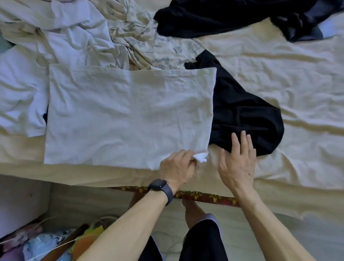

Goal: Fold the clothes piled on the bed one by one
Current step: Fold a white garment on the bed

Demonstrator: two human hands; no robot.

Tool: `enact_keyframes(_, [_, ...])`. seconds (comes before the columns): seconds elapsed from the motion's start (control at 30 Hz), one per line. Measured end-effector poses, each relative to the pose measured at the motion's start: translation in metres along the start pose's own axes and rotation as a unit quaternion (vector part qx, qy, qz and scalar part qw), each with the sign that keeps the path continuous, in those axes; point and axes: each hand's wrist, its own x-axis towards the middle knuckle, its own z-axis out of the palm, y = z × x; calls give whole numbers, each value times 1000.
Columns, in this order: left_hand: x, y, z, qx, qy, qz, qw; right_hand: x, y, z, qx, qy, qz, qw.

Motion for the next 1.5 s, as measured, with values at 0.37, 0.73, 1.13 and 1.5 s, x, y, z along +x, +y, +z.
enact_keyframes(0.37, [-12, -32, -69, -339, 114, -379, 853, 60, -98, -33, 415, -245, 239, 843])
enact_keyframes(0.73, [-28, -30, -106, -328, 112, -224, 911, 152, -145, -29, 417, -208, 286, 837])
enact_keyframes(1.13, [-58, -130, -157, -515, 245, -415, 709, 157, -299, -22, 357, -132, 225, 897])
enact_keyframes(1.5, [-82, -305, -160, -519, 191, -602, 576, 120, -505, 125, 239, -238, 106, 936])
